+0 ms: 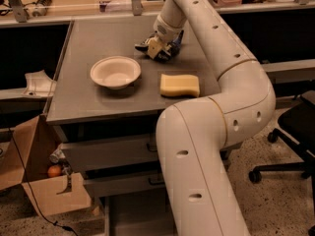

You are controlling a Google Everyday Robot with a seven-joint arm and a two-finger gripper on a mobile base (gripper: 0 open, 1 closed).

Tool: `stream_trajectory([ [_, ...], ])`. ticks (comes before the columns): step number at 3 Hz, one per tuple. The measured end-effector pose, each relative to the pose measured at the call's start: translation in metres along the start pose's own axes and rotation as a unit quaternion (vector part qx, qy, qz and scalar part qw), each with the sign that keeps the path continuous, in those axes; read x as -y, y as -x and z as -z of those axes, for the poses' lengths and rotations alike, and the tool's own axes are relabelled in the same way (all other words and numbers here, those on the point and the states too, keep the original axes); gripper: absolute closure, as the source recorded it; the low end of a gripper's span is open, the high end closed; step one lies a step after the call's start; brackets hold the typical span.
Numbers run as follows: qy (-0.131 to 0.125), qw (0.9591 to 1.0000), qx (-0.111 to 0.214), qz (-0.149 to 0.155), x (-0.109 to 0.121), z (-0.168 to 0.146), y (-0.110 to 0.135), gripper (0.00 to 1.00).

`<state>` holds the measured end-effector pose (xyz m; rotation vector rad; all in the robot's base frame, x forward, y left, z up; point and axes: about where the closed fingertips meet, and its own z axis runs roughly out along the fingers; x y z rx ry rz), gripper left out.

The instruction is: Place blue chip bag into bottom drawer

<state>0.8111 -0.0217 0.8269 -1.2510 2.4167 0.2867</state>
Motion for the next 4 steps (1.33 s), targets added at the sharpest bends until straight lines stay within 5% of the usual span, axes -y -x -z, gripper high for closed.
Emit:
stream_trajectory([
  [2,0.000,1.0000,0.000,0.000,-0.002,0.008,0.003,1.00],
  [4,0.014,0.9989,0.044,-0.010,0.004,0.033,-0.004,1.00],
])
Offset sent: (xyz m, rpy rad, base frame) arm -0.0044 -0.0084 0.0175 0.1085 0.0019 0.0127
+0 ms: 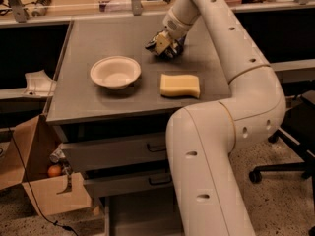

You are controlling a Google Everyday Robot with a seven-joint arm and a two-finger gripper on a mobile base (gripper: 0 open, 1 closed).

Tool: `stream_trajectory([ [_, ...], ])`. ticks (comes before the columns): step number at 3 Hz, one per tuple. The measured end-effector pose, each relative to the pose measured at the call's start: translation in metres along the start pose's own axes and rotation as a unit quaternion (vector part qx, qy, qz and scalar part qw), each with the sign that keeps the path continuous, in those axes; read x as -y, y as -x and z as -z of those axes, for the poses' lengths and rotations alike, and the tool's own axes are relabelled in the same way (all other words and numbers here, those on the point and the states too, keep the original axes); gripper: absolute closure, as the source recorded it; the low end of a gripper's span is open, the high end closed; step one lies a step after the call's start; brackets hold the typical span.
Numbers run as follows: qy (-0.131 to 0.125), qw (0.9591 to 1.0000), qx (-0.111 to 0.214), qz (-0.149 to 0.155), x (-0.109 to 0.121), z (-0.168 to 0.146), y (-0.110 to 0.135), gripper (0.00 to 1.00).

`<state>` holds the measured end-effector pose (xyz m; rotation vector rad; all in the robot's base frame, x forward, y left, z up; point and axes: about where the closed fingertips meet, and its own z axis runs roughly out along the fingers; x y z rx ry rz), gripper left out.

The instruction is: Place blue chip bag into bottom drawer

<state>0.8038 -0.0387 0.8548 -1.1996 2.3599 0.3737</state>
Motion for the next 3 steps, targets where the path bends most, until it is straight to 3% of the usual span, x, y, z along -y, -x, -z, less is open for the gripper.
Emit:
stream_trajectory([
  [3,0.026,0.9982,0.052,0.014,-0.010,0.035,0.008,1.00],
])
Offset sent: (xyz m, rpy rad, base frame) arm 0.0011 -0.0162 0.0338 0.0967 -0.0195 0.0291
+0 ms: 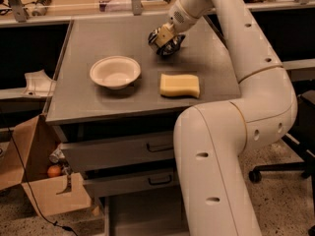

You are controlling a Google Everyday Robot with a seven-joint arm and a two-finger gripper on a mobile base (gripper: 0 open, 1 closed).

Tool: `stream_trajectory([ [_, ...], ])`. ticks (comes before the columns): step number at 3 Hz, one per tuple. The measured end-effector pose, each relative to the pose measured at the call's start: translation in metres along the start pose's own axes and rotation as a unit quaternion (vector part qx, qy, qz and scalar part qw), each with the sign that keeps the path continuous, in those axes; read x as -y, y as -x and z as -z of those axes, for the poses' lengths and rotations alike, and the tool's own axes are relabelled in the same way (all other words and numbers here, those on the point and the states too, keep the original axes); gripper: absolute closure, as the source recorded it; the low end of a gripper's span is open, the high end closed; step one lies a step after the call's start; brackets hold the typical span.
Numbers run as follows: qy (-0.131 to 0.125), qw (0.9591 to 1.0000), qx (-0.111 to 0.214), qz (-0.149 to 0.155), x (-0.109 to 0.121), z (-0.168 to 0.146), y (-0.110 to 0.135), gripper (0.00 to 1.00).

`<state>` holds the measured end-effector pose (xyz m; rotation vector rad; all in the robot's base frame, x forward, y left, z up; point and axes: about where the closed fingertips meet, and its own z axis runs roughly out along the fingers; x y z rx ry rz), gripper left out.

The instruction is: Place blue chip bag into bottom drawer

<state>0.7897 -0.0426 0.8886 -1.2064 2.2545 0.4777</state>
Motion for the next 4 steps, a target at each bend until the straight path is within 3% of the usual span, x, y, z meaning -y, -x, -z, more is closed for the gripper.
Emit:
stream_trajectory([
  [1,0.007,0.9997,0.018,0.018,-0.011,0.022,0.011,1.00],
  [2,0.010,0.9975,0.045,0.054,-0.032,0.067,0.026,1.00],
  [4,0.012,0.9964,0.064,0.054,-0.037,0.083,0.033,1.00],
])
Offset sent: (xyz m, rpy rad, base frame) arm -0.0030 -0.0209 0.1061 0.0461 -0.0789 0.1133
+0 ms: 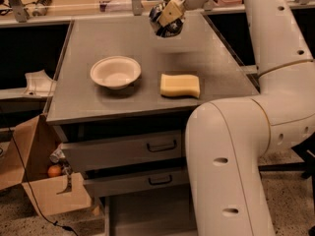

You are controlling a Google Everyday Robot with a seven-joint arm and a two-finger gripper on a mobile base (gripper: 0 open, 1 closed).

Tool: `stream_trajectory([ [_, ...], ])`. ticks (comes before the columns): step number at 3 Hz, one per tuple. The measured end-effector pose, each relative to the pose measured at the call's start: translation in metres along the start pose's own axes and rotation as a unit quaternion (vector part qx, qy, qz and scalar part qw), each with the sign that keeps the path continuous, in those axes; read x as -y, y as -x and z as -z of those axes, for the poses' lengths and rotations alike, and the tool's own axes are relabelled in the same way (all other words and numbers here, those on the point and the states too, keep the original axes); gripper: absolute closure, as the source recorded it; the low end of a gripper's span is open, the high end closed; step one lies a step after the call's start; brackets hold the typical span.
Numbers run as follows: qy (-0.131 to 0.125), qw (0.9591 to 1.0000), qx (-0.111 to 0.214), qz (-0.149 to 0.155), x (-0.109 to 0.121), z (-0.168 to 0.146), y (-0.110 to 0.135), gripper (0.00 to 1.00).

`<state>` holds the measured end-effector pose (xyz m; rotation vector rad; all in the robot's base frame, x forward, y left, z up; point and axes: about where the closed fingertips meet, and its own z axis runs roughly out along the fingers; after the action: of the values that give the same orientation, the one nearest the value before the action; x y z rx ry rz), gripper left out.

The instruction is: Place blue chip bag into bottom drawer

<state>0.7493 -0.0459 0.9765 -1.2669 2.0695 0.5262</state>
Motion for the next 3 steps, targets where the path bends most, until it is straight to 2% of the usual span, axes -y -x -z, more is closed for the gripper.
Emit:
stream_trajectory([
  [1,-0.007,0.9999,0.011,0.001,-0.008,0.027,0.009,1.00],
  [2,-0.016,0.9987,0.034,-0.033,-0.020,0.080,0.009,1.00],
  [3,-0.019,0.9984,0.041,-0.035,-0.017,0.078,0.011,1.00],
])
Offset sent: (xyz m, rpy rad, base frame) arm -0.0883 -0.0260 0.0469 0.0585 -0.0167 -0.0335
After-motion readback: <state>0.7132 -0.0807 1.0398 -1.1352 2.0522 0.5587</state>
